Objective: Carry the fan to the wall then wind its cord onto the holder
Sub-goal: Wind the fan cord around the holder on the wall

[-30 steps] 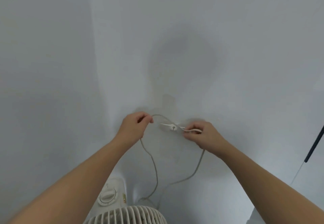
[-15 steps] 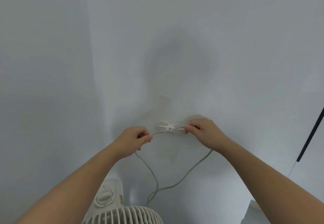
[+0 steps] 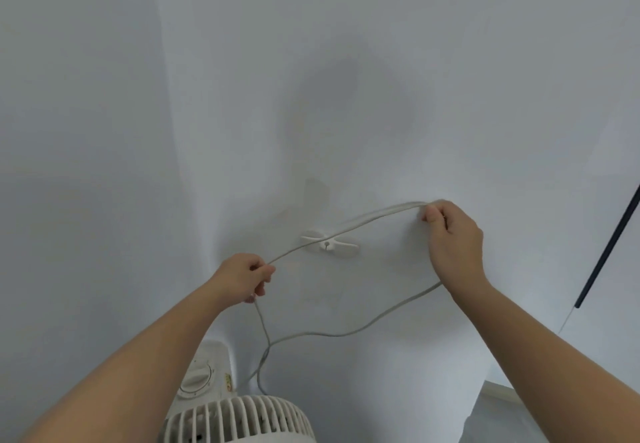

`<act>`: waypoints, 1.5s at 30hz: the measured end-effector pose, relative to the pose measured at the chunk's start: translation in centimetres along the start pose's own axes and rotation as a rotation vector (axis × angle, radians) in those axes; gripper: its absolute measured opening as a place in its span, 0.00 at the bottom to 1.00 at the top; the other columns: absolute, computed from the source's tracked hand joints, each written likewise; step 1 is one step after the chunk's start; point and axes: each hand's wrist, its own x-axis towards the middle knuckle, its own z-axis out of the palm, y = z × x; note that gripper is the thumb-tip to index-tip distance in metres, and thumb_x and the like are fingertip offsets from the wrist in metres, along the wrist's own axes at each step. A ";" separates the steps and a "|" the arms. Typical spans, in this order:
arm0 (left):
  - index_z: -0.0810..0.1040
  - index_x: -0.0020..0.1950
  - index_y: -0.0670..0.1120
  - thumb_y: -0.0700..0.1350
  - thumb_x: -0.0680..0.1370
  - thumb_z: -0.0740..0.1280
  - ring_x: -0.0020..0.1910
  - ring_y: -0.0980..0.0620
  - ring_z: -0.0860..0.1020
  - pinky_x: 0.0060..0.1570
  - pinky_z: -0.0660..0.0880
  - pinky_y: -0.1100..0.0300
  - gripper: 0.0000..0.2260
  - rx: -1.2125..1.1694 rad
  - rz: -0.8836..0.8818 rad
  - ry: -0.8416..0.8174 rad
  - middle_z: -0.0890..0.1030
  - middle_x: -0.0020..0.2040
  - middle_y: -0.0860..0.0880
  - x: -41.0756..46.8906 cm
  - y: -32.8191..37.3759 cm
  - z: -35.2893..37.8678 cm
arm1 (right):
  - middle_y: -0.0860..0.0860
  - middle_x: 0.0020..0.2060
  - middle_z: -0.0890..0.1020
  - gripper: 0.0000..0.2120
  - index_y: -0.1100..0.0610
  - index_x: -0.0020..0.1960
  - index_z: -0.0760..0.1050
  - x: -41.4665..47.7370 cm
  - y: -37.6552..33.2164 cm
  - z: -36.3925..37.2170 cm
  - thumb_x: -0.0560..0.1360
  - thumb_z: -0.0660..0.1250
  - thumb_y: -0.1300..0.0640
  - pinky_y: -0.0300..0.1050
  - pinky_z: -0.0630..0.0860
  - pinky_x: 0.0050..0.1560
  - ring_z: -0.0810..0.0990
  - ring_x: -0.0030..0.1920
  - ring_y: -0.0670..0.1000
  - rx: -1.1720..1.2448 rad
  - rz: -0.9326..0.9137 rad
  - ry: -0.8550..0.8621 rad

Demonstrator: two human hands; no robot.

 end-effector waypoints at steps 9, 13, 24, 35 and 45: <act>0.75 0.34 0.39 0.57 0.81 0.56 0.34 0.41 0.82 0.37 0.81 0.52 0.25 -0.238 -0.162 0.085 0.82 0.34 0.38 -0.4 0.4 0.5 | 0.55 0.33 0.77 0.11 0.54 0.39 0.77 -1.0 1.7 0.3 0.78 0.61 0.53 0.43 0.66 0.35 0.69 0.32 0.47 -0.008 0.011 -0.150; 0.72 0.33 0.43 0.50 0.81 0.62 0.23 0.52 0.68 0.37 0.81 0.52 0.18 -0.317 -0.028 0.007 0.67 0.26 0.48 -0.7 1.7 0.0 | 0.47 0.26 0.71 0.12 0.55 0.37 0.76 -1.7 1.5 1.7 0.77 0.62 0.55 0.43 0.64 0.33 0.66 0.29 0.48 0.116 0.091 -0.176; 0.81 0.59 0.56 0.49 0.74 0.71 0.26 0.55 0.65 0.27 0.63 0.65 0.13 0.032 0.176 -0.520 0.79 0.31 0.53 -2.4 4.6 2.7 | 0.51 0.28 0.64 0.12 0.59 0.44 0.72 -0.1 -5.8 5.7 0.81 0.53 0.62 0.40 0.53 0.24 0.58 0.24 0.47 0.851 0.352 -0.394; 0.79 0.45 0.43 0.41 0.78 0.66 0.21 0.56 0.62 0.21 0.58 0.67 0.04 -0.246 0.232 -0.309 0.79 0.31 0.50 -2.6 4.7 1.2 | 0.53 0.37 0.79 0.14 0.58 0.53 0.76 -2.3 -2.2 7.2 0.81 0.56 0.51 0.46 0.74 0.43 0.78 0.38 0.50 0.923 0.458 -0.507; 0.76 0.46 0.43 0.40 0.81 0.62 0.20 0.58 0.59 0.24 0.54 0.64 0.06 -0.653 0.245 -0.260 0.81 0.35 0.49 -2.1 6.3 -1.4 | 0.51 0.39 0.79 0.10 0.53 0.57 0.78 -9.2 1.7 11.3 0.77 0.65 0.59 0.39 0.74 0.35 0.77 0.34 0.45 0.264 0.206 -0.868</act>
